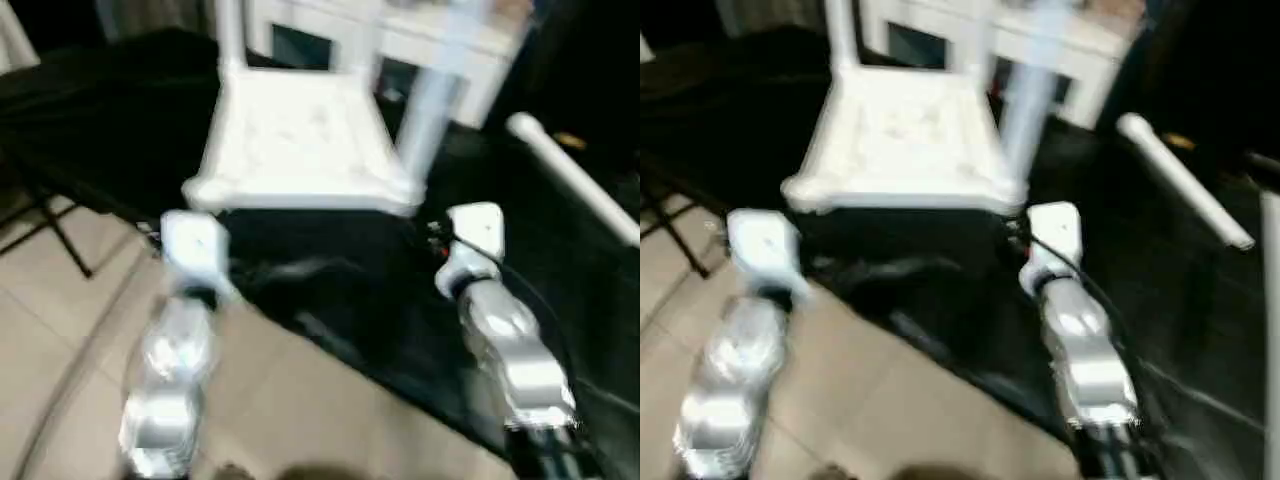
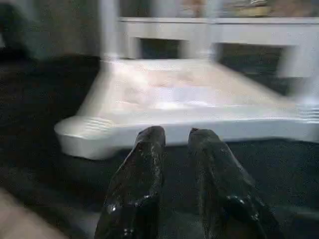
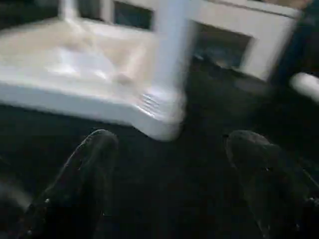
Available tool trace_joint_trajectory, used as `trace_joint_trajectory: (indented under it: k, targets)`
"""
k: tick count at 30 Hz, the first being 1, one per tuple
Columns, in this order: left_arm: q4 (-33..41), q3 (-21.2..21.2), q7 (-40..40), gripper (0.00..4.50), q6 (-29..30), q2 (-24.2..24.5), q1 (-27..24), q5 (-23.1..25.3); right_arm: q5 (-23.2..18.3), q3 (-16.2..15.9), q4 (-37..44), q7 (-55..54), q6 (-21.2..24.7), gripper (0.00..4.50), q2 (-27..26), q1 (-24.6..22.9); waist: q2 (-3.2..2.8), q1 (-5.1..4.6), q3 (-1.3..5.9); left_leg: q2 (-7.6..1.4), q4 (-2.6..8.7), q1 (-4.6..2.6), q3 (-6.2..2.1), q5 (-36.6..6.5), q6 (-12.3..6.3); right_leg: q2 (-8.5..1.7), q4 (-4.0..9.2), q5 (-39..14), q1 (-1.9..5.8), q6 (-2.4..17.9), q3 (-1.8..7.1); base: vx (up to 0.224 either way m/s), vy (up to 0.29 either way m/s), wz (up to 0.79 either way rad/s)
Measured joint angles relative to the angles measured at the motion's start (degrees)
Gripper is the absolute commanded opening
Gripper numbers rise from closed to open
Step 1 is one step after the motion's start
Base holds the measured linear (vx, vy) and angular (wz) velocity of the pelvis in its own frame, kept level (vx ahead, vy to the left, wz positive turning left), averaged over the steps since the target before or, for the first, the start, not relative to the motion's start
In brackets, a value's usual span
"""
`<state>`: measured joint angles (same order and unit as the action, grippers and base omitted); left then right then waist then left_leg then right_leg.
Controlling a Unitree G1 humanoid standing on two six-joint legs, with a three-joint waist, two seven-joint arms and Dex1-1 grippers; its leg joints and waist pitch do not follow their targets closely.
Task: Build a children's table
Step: Move to table
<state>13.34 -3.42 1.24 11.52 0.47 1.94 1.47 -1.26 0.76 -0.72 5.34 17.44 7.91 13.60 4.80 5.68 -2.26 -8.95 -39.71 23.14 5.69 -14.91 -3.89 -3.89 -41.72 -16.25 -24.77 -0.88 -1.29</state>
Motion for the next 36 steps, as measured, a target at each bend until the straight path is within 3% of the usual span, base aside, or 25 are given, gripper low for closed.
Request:
trace_joint_trajectory:
  k: [2,4,9,10,12,13,14,15,16,17,18,19,20,21,22,23,25,26,27,28,30,31,33,34,36]
  targets:
    - [1.6,0.5,0.6,1.09,-2.0,0.0,-2.4,-2.1,0.8,0.5,0.2,-0.1,-0.1,3.83,0.3,-0.1,-0.40,-0.52,0.02,0.52,3.17,-1.15,-0.17,1.2,4.31,1.93,1.80,1.2,0.57,0.3,-0.84,-0.080,-0.228,-0.16]
    - [2.6,2.0,0.7,1.09,-3.2,0.3,-3.8,-3.1,1.1,0.6,0.4,-0.1,-0.3,3.83,0.5,-0.1,-0.74,-0.79,-0.11,-0.98,4.91,-1.99,-0.40,2.9,7.34,3.01,3.13,2.2,1.26,0.6,-1.72,-0.082,-0.172,-0.11]
    - [3.2,5.8,-0.2,1.09,-3.1,0.0,-3.9,-4.0,-1.5,1.6,-0.1,0.1,0.0,3.83,-0.8,0.2,-0.63,-0.72,-0.62,-2.25,6.40,-3.14,0.89,3.1,9.06,2.91,5.00,2.2,2.07,1.4,-2.94,-0.095,-0.037,0.01]
    - [3.2,6.5,-0.4,1.09,-3.1,0.0,-3.9,-4.1,-1.7,1.7,-0.5,0.1,0.0,3.83,-0.8,0.6,-0.81,-0.73,-0.97,-2.76,6.50,-3.70,1.22,2.7,9.58,2.89,5.85,2.2,2.23,1.4,-3.24,-0.126,0.042,-0.11]
    - [3.2,8.0,-0.6,1.09,-3.1,0.5,-4.0,-4.7,-2.0,1.7,-1.1,0.1,0.1,3.83,-1.1,1.8,-1.85,-0.80,-2.01,-4.57,6.67,-5.73,2.55,2.4,10.01,2.67,7.43,1.8,4.15,1.7,-4.95,-0.105,0.093,-0.36]
    - [3.2,8.3,-0.6,1.09,-3.1,1.0,-3.7,-5.3,-2.2,1.8,-1.3,0.0,0.0,3.83,-1.2,2.3,-2.05,0.00,-2.37,-5.20,6.89,-6.47,4.02,2.4,10.04,1.79,5.24,0.8,4.66,2.3,-5.85,-0.054,0.123,-0.74]
    - [3.4,8.3,-0.6,1.09,-3.1,1.1,-3.4,-5.7,-2.2,2.3,-1.6,0.0,0.0,3.83,-1.2,2.2,-0.91,0.97,-2.71,-5.63,6.86,-8.10,6.53,2.4,10.05,0.03,-0.42,-1.2,4.94,2.6,-6.17,-0.029,0.015,-0.76]
    - [3.3,8.0,-0.5,1.09,-3.2,1.0,-3.2,-6.0,-2.3,2.9,-1.7,0.0,0.0,3.83,-1.1,2.1,0.17,2.77,-2.73,-6.45,6.80,-9.35,9.17,2.4,10.08,-0.89,-3.94,-2.4,5.41,2.8,-5.66,-0.029,0.015,-0.76]
    - [3.4,7.9,-0.4,1.09,-3.3,1.0,-3.3,-6.3,-2.4,3.4,-1.8,-0.1,0.0,3.83,-1.0,2.4,1.34,4.62,-2.68,-7.34,6.53,-10.20,11.71,2.0,10.78,-1.72,-6.13,-5.1,6.82,2.9,-4.58,0.043,-0.109,-0.72]
    - [3.4,8.2,-0.3,1.09,-3.5,1.3,-3.5,-6.3,-2.6,3.3,-1.9,0.0,0.0,3.83,-1.1,2.9,2.74,5.70,-2.13,-7.04,5.64,-10.16,12.56,1.2,11.92,-1.40,-3.88,-8.7,7.51,2.6,-2.40,0.075,-0.117,-0.89]
    - [3.2,8.2,-0.3,1.09,-3.5,0.9,-4.1,-6.2,-2.7,3.1,-2.1,0.1,-0.1,3.83,-1.1,3.5,2.65,6.65,-2.03,-6.74,4.02,-9.52,11.22,-1.3,11.96,-0.14,-3.92,-8.5,6.88,3.0,-1.66,0.075,-0.117,-0.89]
    - [2.9,7.8,-0.2,1.09,-3.3,0.5,-4.5,-6.2,-2.7,3.4,-2.5,0.0,-0.1,3.83,-0.9,2.8,2.40,7.89,-2.05,-4.14,1.00,-8.16,7.43,-4.5,9.11,1.59,-2.94,-8.0,7.67,3.7,0.41,0.148,-0.096,-0.76]
    - [2.8,7.1,-0.1,1.09,-3.3,0.2,-4.5,-6.1,-2.7,3.8,-3.1,-0.1,-0.1,3.83,-0.4,1.6,2.19,8.99,-2.28,-1.57,-1.70,-7.78,5.42,-5.0,8.11,3.14,-1.43,-7.4,8.99,4.1,2.57,0.178,-0.089,-0.48]
    - [2.9,6.4,0.2,1.09,-3.4,0.0,-4.4,-6.1,-2.7,4.1,-4.1,-0.2,0.0,3.83,-0.3,1.3,2.02,9.67,-2.28,0.85,-2.80,-7.87,4.18,-5.1,8.10,4.85,0.41,-6.5,10.43,4.5,5.17,0.178,-0.089,-0.48]
    - [3.4,6.0,0.5,1.09,-3.4,0.1,-4.0,-6.1,-2.7,4.7,-4.1,-0.4,0.0,3.83,0.0,1.4,1.21,9.98,-2.06,3.59,-2.71,-6.89,2.55,-5.0,8.27,6.64,3.10,-5.4,12.08,4.9,6.83,0.155,-0.048,-0.28]
    - [3.9,6.1,0.5,1.09,-3.6,0.2,-3.9,-6.0,-2.7,4.9,-4.1,-0.5,0.0,3.83,0.2,2.0,0.74,10.14,-1.77,4.33,-1.53,-5.74,1.62,-4.5,8.35,8.00,5.04,-4.4,12.90,5.2,7.16,0.191,0.006,-0.18]
    - [4.4,6.2,0.5,1.09,-4.0,0.9,-3.5,-6.0,-2.7,5.0,-4.2,-0.6,-0.3,3.83,0.0,3.2,-2.53,9.21,-0.08,3.64,3.76,-3.69,-1.47,0.8,4.17,10.79,7.44,-3.7,13.83,4.6,4.57,0.201,0.028,-0.12]
    - [4.2,6.5,0.5,1.09,-4.0,1.4,-3.8,-6.1,-2.7,4.3,-4.6,-0.6,-0.3,3.83,-0.9,3.4,-2.10,8.87,-0.02,3.62,2.98,-3.69,-1.65,-0.2,3.96,9.68,6.04,-4.7,12.84,2.8,2.64,0.233,0.023,-0.07]
    - [3.7,7.7,0.4,1.09,-4.0,1.9,-3.8,-6.1,-2.7,3.2,-4.6,-0.4,-0.3,3.83,-1.4,3.8,-0.82,7.99,0.15,4.08,2.95,-4.00,-1.85,-0.8,3.63,7.66,0.57,-5.7,10.12,-0.5,0.32,0.233,0.023,-0.07]
    - [3.0,8.1,0.4,1.09,-3.8,2.1,-3.8,-6.1,-2.7,2.9,-4.6,-0.4,-0.3,3.83,-1.5,3.9,-0.64,6.62,0.24,4.17,2.88,-4.36,-1.92,-1.3,3.28,5.38,-4.77,-5.5,6.62,-2.1,-1.14,0.211,0.016,-0.06]
    - [3.2,8.0,0.4,1.09,-3.9,2.2,-3.6,-6.0,-2.7,3.3,-4.6,-0.5,-0.4,3.83,-1.1,4.0,-0.05,5.09,0.47,4.22,2.93,-4.68,-1.50,-2.1,3.45,2.30,-4.96,-4.4,1.68,-3.5,-1.26,0.158,0.040,0.00]
    - [3.2,8.0,0.4,1.09,-4.0,2.3,-3.5,-6.0,-2.7,3.3,-4.6,-0.5,-0.5,3.83,-1.0,4.0,0.70,3.85,0.40,4.32,2.94,-5.23,-1.03,-2.8,3.51,0.55,-2.78,-3.1,-0.65,-3.8,-1.16,0.153,-0.009,-0.08]
    - [3.2,8.0,0.5,1.09,-4.1,2.6,-3.4,-5.6,-2.6,3.3,-4.7,-0.5,-0.8,3.83,-1.0,4.1,2.89,2.09,0.15,5.30,2.98,-6.34,-0.08,-3.8,3.87,-1.14,4.07,0.2,-1.41,-2.0,-0.65,0.150,-0.079,-0.09]
    - [2.8,7.9,0.8,1.09,-4.0,2.8,-3.1,-5.4,-2.6,3.4,-5.3,-0.5,-1.2,3.83,-0.6,4.0,3.98,1.42,-0.33,5.87,2.41,-7.26,0.55,-4.9,3.75,-1.25,4.51,5.3,-0.16,-0.6,0.97,0.136,-0.110,0.06]
    - [2.4,6.1,1.2,1.09,-3.9,2.5,-2.1,-5.2,-2.4,4.7,-6.6,-0.6,-1.4,3.83,0.5,3.5,3.05,1.50,-0.73,5.02,-0.98,-7.19,0.03,-5.8,1.90,-0.19,5.62,4.5,2.01,-0.3,0.88,0.141,-0.084,0.06]
